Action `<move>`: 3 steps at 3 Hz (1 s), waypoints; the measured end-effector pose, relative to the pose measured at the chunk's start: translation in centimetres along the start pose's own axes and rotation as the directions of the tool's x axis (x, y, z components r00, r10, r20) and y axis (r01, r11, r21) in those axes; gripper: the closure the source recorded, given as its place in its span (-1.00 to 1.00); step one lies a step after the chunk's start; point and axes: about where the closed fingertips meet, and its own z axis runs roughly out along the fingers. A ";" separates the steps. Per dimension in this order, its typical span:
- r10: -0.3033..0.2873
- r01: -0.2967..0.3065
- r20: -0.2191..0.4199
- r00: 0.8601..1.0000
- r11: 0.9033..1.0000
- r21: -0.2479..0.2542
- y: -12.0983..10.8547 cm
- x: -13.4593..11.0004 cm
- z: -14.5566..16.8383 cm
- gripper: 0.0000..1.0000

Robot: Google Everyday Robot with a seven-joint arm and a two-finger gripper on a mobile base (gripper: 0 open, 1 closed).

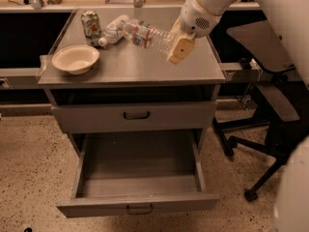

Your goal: Place water bottle into middle drawer

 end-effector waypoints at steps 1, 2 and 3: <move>-0.324 0.330 -0.084 0.942 0.940 0.080 7.1 -4.0 -4.6 1.00; -0.348 0.353 -0.082 0.934 0.934 0.049 8.3 -5.1 -3.7 1.00; -0.346 0.345 -0.055 0.937 0.938 -0.027 7.5 -3.5 2.8 1.00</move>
Offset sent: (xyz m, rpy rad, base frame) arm -0.0469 0.0051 0.0304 -0.0940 -0.1475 0.1474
